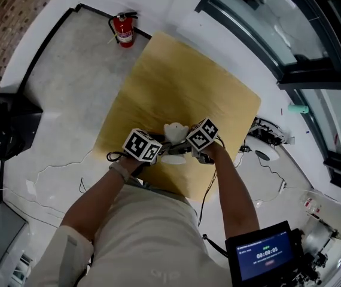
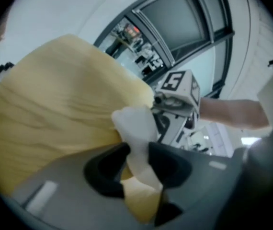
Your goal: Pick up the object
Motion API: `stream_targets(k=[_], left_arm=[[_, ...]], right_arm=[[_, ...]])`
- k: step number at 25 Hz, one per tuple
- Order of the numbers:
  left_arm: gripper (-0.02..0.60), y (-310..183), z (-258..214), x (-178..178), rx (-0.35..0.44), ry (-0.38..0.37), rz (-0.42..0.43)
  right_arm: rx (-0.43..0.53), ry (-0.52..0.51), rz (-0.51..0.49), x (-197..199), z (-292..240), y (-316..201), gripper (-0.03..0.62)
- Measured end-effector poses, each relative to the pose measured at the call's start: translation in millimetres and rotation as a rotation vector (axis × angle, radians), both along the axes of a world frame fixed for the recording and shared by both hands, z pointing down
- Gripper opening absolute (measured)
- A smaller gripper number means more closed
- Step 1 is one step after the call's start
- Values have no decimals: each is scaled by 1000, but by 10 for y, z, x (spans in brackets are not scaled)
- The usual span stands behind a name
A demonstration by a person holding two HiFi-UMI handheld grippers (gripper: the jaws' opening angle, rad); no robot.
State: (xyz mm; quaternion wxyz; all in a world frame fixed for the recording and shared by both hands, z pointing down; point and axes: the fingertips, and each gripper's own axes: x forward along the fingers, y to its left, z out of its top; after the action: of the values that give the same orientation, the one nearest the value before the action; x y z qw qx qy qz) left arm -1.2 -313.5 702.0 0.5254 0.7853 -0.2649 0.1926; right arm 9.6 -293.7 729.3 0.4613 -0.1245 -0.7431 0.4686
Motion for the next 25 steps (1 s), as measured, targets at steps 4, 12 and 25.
stream_targets(k=[4,12,25], left_arm=[[154,2,58,-45,-20,91,33],[103,-88,-470,74,171,56,207],[81,-395,-3143,307,764,92,158]], right_arm=[[-23,-83,212,-97,6,44,252],[272,-196,491,-99,-534,-66,153],[997,-383,774,170,-3150,-578,153]])
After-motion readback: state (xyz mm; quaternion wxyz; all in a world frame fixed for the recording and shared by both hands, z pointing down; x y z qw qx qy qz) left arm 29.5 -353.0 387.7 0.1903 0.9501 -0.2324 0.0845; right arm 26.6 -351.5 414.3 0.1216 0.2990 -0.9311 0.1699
